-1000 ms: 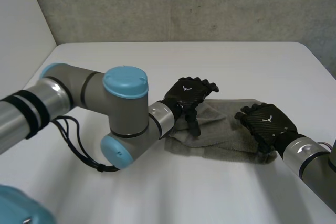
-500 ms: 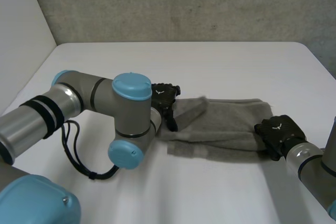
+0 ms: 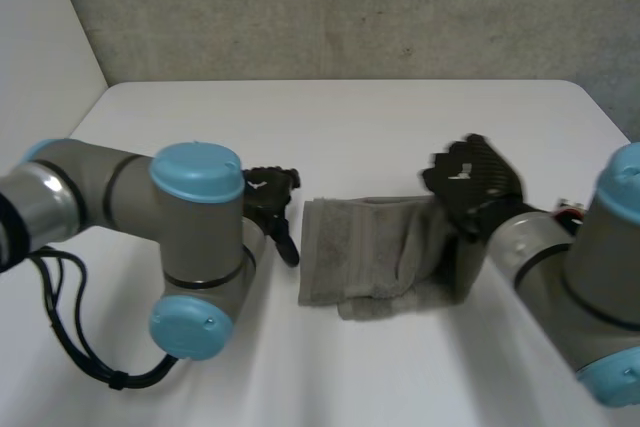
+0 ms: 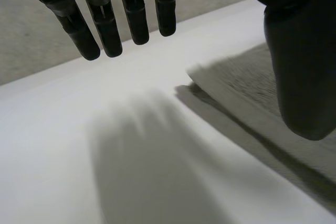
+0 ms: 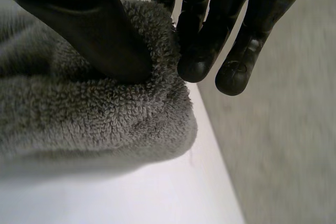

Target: Fold the towel.

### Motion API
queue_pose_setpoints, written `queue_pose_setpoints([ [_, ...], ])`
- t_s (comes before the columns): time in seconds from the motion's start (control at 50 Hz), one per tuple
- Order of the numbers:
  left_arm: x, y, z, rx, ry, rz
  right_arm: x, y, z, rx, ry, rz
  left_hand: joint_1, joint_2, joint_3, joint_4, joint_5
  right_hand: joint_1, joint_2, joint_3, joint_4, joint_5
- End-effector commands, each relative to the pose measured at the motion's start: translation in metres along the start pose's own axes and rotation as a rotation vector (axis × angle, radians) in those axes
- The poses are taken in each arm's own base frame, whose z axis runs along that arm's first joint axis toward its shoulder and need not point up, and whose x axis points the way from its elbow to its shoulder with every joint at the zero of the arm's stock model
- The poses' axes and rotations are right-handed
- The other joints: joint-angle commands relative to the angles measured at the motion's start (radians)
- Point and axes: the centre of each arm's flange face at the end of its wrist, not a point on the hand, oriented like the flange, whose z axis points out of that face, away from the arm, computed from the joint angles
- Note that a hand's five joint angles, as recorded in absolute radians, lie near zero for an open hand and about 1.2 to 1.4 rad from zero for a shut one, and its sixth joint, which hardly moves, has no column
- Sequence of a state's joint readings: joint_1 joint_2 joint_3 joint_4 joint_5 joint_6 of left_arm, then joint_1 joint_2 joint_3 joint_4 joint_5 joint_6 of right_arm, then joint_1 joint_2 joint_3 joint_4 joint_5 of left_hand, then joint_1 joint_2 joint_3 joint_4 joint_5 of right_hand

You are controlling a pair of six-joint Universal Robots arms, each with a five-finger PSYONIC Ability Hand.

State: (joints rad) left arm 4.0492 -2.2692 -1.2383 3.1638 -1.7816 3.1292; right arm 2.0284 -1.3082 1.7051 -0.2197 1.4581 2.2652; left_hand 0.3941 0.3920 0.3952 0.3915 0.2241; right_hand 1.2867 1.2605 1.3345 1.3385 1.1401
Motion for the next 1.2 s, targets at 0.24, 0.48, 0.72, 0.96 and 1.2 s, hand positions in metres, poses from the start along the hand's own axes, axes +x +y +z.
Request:
queue_pose_setpoints([
  [0.24, -0.064, -0.052, -0.019, 0.121, -0.145, -0.08, -0.102, -0.038, -0.025, 0.25, -0.341, -0.234, -0.031, -0.029, -0.032, -0.028, -0.035, -0.242, -0.215, -0.289, -0.293, -0.27],
  [0.48, -0.05, -0.08, -0.017, 0.215, -0.066, -0.092, -0.057, -0.051, -0.039, 0.35, -0.162, -0.16, -0.031, -0.029, -0.032, -0.028, -0.035, -1.112, -1.086, -1.16, -1.164, -1.14],
  [0.72, 0.008, -0.069, -0.009, 0.189, 0.204, -0.215, 0.035, 0.014, -0.032, -0.051, -0.044, 0.514, -0.004, -0.002, -0.006, -0.002, -0.009, -1.112, -1.086, -1.16, -1.164, -1.14],
  [0.96, 0.061, -0.015, -0.007, 0.064, 0.307, -0.162, 0.035, 0.055, 0.002, -0.19, -0.063, 0.836, -0.004, -0.002, -0.006, -0.002, -0.009, -1.112, -1.086, -1.16, -1.164, -1.14],
  [1.2, 0.047, 0.011, -0.009, -0.028, 0.269, -0.146, -0.003, 0.069, 0.035, -0.232, -0.206, 1.026, -0.004, -0.002, -0.006, -0.002, -0.009, -1.112, -1.086, -1.16, -1.164, -1.14],
])
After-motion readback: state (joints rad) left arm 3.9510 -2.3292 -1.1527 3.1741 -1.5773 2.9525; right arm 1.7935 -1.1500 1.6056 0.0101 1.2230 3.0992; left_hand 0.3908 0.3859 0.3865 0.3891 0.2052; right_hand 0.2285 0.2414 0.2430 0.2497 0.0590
